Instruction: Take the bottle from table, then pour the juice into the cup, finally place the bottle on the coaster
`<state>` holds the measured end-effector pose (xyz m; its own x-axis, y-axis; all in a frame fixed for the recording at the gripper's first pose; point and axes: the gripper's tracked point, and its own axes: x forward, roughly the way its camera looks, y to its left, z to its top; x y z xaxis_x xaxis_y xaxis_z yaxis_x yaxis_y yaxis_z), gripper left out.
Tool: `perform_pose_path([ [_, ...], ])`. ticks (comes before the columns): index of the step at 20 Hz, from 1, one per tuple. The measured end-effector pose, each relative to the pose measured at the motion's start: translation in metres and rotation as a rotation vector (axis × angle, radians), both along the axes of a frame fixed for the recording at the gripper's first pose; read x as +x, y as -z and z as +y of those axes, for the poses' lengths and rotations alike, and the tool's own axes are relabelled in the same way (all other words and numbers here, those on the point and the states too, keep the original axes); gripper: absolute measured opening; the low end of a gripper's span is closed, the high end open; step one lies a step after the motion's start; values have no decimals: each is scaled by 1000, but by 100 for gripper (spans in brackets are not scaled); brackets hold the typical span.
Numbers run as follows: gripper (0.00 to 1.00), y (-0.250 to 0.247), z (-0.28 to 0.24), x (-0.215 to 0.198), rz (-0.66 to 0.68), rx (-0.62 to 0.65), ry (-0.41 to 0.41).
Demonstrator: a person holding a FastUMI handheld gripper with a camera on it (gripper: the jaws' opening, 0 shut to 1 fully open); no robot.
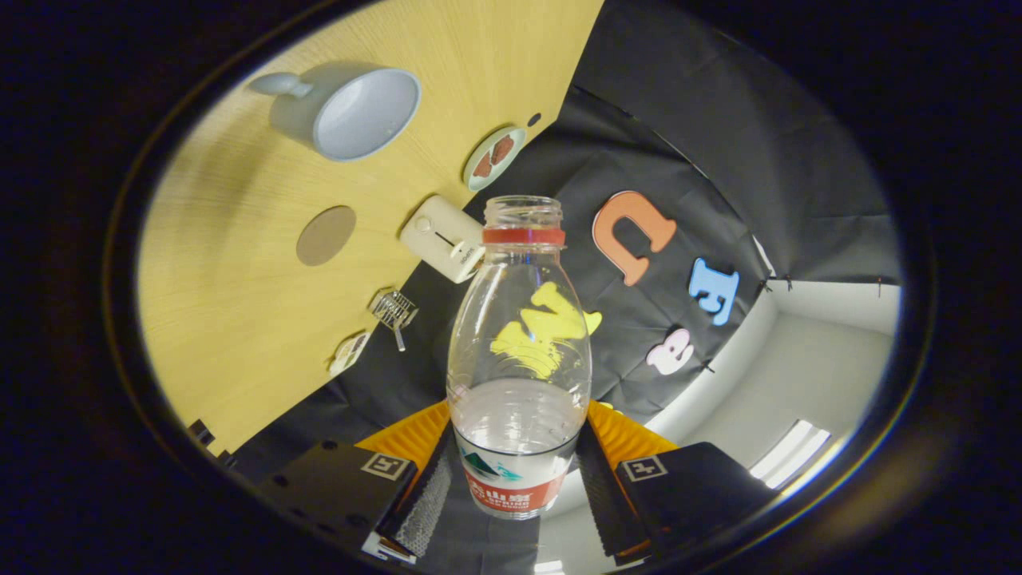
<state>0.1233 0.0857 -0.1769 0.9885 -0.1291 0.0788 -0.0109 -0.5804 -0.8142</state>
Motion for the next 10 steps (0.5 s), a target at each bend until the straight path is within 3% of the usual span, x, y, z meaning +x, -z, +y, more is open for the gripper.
perform_pose_path([
  [10,82,40,-43,-7,58,540,85],
])
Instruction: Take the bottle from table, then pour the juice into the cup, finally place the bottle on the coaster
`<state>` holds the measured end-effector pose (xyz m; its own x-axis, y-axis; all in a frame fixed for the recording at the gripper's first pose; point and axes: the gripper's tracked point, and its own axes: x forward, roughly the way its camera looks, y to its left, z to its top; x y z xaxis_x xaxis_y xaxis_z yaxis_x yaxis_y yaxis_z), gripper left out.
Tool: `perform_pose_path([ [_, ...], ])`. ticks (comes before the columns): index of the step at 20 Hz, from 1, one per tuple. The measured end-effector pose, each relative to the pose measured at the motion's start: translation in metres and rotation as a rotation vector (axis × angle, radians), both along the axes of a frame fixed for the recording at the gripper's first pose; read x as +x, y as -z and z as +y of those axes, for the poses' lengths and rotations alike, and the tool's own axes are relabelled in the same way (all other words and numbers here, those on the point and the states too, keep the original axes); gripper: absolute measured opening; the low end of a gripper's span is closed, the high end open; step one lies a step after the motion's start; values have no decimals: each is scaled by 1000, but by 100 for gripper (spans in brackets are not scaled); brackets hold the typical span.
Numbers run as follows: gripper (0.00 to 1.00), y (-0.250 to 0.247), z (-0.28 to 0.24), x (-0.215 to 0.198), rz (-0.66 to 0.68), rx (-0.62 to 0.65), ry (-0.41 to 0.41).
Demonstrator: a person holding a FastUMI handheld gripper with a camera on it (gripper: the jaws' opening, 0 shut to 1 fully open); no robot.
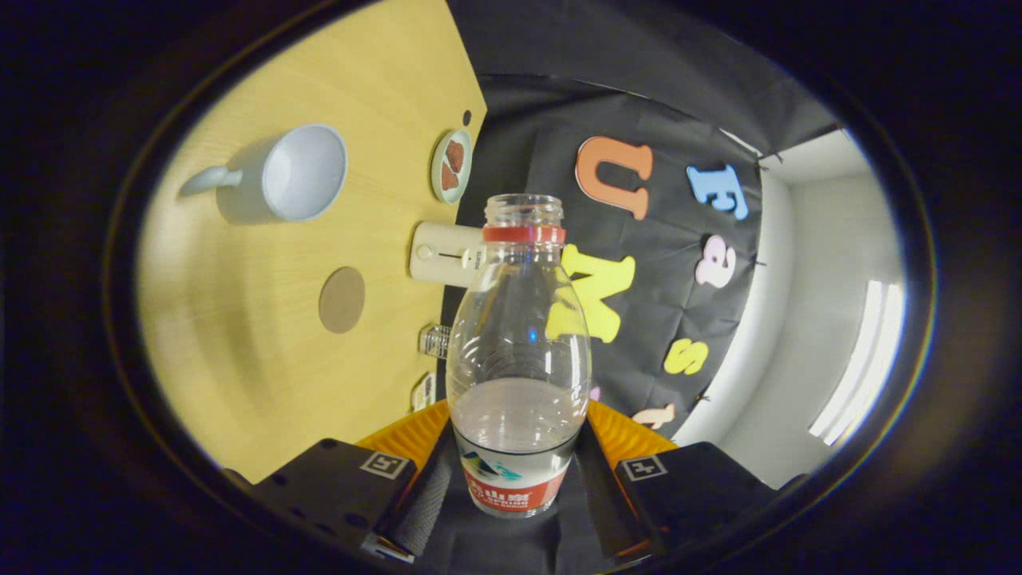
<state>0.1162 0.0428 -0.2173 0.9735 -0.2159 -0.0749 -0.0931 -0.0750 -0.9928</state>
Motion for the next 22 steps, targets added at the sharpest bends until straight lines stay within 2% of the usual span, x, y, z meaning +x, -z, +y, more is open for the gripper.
perform_pose_path([
  [3,82,16,-10,-5,19,176,34],
  [10,82,38,-15,-6,-8,527,44],
  [18,82,54,-7,5,-14,911,11],
  [22,82,52,-5,10,-20,1056,-9],
])
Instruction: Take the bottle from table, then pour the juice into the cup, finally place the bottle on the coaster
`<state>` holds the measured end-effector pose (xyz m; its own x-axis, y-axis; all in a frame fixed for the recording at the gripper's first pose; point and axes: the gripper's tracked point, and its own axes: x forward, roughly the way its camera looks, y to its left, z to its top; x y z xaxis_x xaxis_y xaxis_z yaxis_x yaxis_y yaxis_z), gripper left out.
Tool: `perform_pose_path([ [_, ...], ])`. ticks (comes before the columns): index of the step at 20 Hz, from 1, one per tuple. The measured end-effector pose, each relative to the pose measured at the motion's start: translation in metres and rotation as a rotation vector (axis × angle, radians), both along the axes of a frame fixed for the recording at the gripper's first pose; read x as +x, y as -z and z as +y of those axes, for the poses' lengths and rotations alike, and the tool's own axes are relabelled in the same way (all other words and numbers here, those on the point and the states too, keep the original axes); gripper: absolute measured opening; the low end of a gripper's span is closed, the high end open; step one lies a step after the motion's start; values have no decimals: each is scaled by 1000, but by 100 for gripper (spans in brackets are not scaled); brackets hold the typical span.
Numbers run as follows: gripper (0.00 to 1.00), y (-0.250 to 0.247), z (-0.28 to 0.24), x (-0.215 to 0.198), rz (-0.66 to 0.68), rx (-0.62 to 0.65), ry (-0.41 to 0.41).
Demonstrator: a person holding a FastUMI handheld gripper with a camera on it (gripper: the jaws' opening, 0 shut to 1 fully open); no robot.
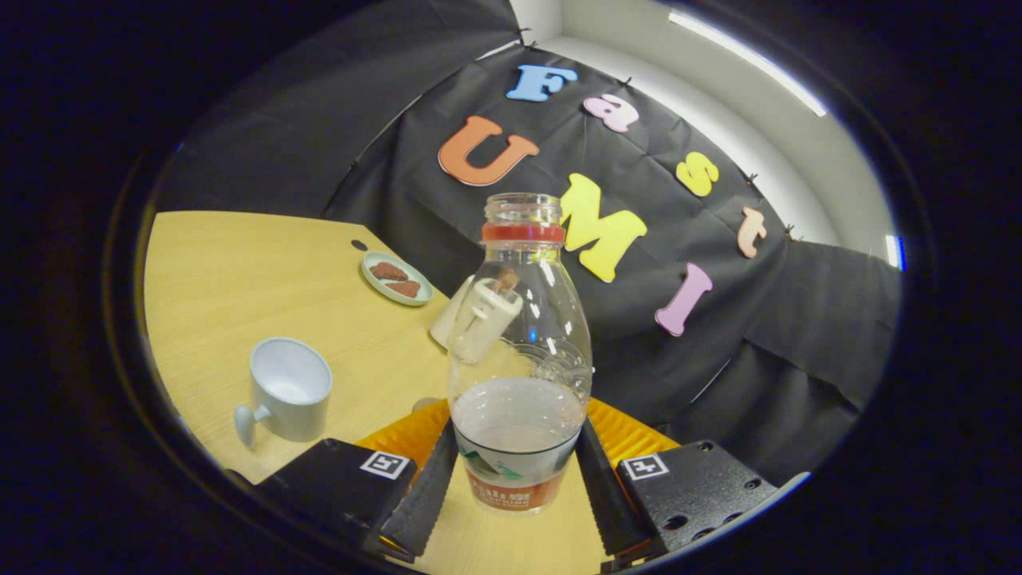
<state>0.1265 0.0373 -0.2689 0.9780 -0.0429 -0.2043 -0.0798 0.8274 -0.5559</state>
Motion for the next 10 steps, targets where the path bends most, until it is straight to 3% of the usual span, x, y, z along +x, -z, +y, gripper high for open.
perform_pose_path([
  [10,82,-10,3,43,-23,352,-46],
])
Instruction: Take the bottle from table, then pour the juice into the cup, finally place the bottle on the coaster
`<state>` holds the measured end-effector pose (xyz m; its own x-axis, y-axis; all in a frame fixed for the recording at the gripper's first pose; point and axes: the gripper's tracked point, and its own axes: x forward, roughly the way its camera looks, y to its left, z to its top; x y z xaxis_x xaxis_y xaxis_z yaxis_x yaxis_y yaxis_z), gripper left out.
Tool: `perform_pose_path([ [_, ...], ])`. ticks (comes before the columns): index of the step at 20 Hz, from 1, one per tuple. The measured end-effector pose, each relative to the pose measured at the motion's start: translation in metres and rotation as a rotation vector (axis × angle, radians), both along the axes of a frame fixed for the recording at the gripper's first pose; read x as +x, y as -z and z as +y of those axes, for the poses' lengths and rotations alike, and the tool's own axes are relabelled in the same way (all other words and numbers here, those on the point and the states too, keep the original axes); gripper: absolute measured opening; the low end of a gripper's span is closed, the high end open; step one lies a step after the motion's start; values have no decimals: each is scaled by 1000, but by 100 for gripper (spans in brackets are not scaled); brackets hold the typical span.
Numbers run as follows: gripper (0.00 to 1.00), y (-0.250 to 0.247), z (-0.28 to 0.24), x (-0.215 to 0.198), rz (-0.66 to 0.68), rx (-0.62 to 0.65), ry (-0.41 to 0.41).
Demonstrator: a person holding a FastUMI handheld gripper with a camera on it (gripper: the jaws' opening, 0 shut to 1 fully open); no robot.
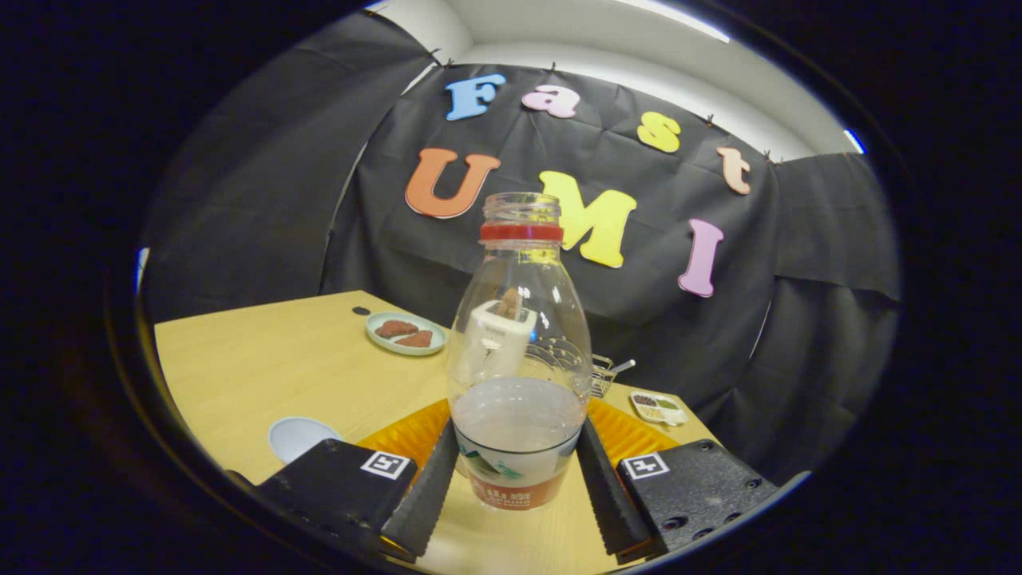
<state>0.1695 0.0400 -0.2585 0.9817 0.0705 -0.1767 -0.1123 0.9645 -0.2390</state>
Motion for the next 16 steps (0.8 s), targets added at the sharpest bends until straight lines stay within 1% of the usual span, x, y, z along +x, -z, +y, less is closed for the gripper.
perform_pose_path([
  [3,82,-9,-5,15,-14,101,29],
  [8,82,-32,0,44,-25,197,79],
  [11,82,-48,5,59,-55,222,92],
  [16,81,-32,2,79,-65,241,121],
])
